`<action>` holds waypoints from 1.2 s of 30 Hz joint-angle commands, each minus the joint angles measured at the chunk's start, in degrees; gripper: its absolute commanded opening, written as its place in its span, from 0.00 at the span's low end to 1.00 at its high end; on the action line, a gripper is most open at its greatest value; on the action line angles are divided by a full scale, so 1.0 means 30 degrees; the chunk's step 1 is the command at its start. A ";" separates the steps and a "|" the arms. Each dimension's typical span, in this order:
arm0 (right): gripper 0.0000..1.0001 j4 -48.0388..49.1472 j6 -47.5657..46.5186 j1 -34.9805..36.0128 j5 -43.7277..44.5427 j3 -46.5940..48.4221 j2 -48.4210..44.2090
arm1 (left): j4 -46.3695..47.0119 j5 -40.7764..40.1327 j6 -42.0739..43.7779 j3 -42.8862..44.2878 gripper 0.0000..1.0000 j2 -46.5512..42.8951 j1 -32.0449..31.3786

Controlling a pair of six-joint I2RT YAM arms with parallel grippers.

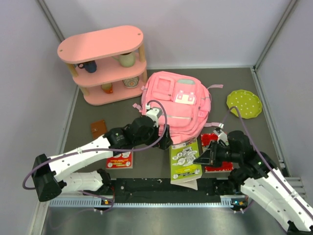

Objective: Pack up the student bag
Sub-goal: Pick up the book from the center of the board.

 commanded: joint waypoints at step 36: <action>0.00 1.4332 -0.0514 0.0137 0.1997 0.0899 0.1571 | 1.1788 0.8724 -0.3340 -0.2345 0.99 -0.0186 0.6573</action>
